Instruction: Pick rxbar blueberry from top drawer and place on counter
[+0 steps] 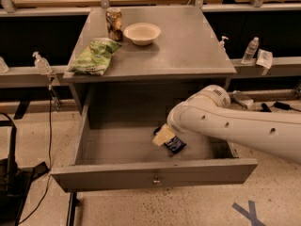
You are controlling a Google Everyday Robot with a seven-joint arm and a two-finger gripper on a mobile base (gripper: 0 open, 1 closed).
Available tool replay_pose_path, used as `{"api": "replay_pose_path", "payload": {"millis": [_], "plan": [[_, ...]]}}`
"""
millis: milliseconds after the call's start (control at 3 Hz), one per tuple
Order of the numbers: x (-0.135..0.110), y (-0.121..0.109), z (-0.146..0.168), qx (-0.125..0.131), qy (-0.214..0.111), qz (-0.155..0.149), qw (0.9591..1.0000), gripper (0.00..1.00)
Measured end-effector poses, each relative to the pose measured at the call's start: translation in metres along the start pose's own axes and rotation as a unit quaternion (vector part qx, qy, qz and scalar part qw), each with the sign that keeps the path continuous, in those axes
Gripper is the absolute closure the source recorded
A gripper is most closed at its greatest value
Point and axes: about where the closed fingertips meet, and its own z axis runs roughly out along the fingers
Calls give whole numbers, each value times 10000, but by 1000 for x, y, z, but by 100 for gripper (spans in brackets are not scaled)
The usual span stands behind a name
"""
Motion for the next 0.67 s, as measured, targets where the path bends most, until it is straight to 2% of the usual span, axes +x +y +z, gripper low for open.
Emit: {"api": "replay_pose_path", "payload": {"millis": [667], "plan": [[20,-11,49,429,70,3,9991,0]]}}
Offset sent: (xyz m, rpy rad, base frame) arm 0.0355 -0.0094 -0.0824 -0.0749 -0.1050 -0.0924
